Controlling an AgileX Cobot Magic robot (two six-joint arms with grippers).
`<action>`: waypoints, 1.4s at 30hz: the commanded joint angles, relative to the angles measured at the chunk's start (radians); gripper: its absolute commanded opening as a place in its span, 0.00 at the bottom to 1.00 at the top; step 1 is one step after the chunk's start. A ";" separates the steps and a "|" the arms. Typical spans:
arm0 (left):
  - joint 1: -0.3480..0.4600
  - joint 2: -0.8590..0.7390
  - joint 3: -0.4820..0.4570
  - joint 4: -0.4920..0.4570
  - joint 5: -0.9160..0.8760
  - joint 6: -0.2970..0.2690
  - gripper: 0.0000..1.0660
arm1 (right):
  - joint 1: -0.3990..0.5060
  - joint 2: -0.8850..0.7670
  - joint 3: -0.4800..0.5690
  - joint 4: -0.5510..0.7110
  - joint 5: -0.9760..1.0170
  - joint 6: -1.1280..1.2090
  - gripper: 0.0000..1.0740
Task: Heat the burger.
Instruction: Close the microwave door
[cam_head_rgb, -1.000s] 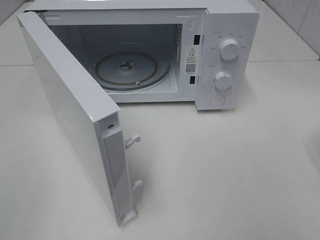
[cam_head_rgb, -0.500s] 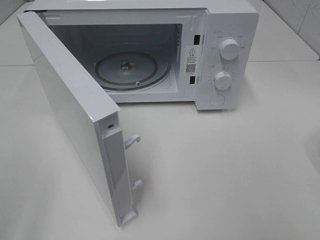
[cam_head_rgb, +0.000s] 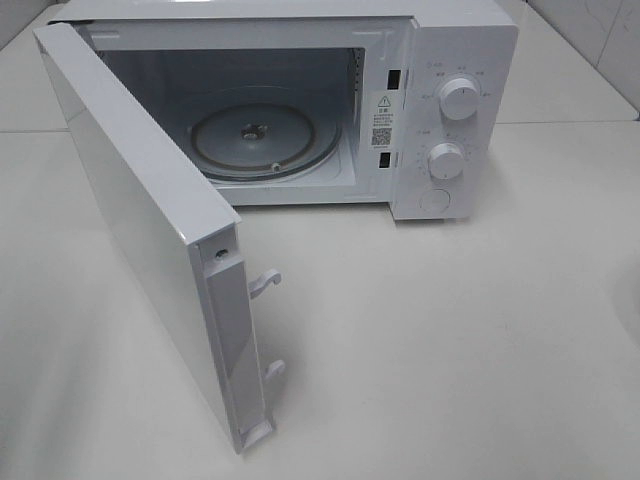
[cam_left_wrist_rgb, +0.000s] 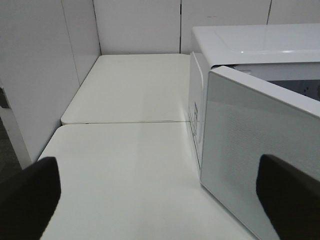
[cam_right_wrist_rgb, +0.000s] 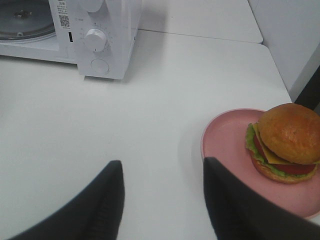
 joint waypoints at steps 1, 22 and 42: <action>0.002 0.069 0.055 -0.039 -0.202 0.001 0.91 | -0.001 -0.028 0.000 -0.001 -0.006 0.002 0.48; 0.002 0.702 0.117 0.152 -0.896 -0.198 0.00 | -0.001 -0.028 0.000 -0.001 -0.006 0.002 0.48; 0.002 1.152 0.024 0.705 -1.238 -0.532 0.00 | -0.001 -0.028 0.000 -0.001 -0.006 0.002 0.48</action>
